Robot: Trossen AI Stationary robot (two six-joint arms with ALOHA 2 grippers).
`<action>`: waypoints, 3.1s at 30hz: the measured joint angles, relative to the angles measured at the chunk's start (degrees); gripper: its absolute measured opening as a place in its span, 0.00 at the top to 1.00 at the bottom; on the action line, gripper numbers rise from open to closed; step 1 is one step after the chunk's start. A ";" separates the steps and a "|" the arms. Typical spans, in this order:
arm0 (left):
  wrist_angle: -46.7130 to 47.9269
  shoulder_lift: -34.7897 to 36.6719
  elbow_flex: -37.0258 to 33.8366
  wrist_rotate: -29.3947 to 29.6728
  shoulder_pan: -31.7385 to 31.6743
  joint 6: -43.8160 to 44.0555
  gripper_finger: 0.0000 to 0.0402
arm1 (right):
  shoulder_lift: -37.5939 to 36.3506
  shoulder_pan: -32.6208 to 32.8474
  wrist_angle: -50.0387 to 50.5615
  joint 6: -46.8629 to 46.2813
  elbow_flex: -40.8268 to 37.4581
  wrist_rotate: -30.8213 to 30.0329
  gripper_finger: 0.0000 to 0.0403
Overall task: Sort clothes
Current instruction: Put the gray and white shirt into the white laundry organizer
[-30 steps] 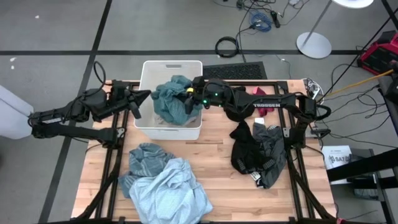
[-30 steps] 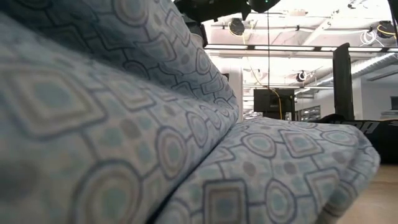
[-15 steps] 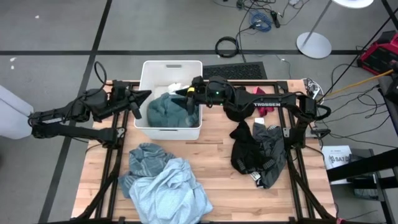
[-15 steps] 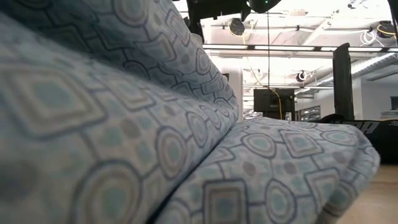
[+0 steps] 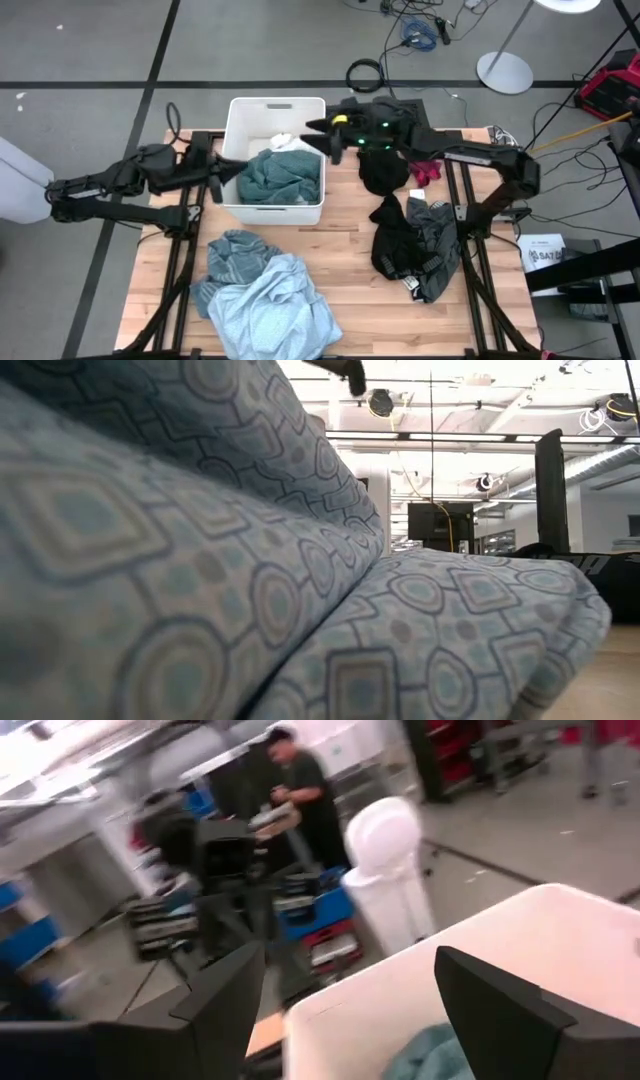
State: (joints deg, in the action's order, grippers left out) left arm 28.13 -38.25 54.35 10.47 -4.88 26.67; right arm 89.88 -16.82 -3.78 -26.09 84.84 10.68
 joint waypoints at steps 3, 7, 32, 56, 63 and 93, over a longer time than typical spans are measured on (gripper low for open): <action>0.56 -0.94 0.00 -8.58 1.12 -0.04 0.96 | -2.06 0.01 3.93 -0.60 0.00 5.97 0.31; 0.80 -2.96 0.00 -17.79 3.18 0.08 0.96 | -3.07 1.09 7.93 -3.43 0.00 12.17 0.31; 7.23 -23.27 0.00 -21.89 23.60 10.52 0.94 | 2.55 26.40 34.60 -11.25 -0.04 2.78 0.31; 4.29 -35.96 -1.01 -22.00 24.10 13.16 0.47 | 7.68 32.77 37.15 -13.57 -0.15 3.32 0.31; 5.77 -42.21 -1.01 -21.19 24.43 13.81 0.47 | 7.68 33.18 38.06 -13.78 -0.13 4.10 0.31; -31.41 -12.07 2.03 -21.97 23.24 12.62 0.99 | 3.28 33.27 32.14 -8.58 -0.02 -11.02 0.31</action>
State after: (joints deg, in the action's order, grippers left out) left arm -3.28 -50.31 56.38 -11.50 18.36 39.29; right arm 93.17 16.45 28.36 -34.67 84.82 -0.34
